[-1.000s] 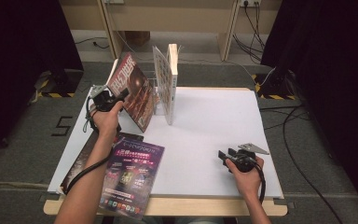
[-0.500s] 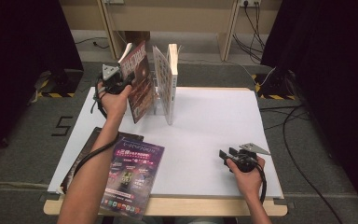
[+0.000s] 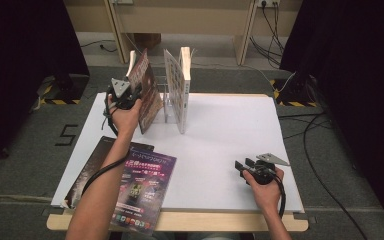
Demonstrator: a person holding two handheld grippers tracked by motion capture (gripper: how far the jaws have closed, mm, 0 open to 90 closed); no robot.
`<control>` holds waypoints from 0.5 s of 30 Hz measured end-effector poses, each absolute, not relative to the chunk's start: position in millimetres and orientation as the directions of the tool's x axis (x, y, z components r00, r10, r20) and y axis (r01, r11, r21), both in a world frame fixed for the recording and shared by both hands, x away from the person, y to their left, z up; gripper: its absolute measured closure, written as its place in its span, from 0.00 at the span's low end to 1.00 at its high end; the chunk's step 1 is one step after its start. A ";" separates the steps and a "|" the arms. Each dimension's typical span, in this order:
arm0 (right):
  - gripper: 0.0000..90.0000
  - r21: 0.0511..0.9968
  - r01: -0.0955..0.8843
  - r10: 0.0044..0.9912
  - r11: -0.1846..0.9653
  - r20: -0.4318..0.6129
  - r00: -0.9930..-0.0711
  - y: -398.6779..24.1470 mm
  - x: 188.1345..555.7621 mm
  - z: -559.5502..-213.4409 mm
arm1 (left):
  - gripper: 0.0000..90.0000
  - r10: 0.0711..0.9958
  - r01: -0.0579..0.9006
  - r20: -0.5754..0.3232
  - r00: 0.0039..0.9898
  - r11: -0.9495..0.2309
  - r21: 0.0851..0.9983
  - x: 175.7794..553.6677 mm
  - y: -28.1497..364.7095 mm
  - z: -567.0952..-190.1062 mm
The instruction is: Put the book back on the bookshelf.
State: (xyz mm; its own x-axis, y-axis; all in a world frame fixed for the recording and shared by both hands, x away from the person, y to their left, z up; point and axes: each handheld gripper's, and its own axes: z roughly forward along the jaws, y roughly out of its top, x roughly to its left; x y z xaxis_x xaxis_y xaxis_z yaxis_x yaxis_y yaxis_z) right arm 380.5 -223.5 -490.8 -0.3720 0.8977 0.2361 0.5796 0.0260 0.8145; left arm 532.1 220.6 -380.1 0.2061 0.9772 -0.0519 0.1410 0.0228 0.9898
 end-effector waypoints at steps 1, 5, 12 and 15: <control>0.55 0.815 0.579 0.898 0.029 0.233 -0.373 -223.1 380.6 -491.0 | 0.93 0.978 0.135 -0.050 0.202 0.023 0.991 530.8 221.4 -382.0; 0.56 0.814 0.580 0.897 0.032 0.232 -0.376 -222.2 380.3 -491.2 | 0.93 0.981 0.118 -0.036 0.193 0.014 0.993 525.4 223.5 -386.1; 0.56 0.816 0.577 0.898 0.032 0.230 -0.376 -222.0 380.3 -490.5 | 0.93 0.980 0.114 -0.030 0.195 0.008 0.993 525.3 219.6 -384.8; 0.56 0.818 0.574 0.900 0.035 0.224 -0.374 -223.2 380.7 -490.4 | 0.93 0.978 0.111 0.000 0.208 -0.023 0.994 529.3 213.2 -379.8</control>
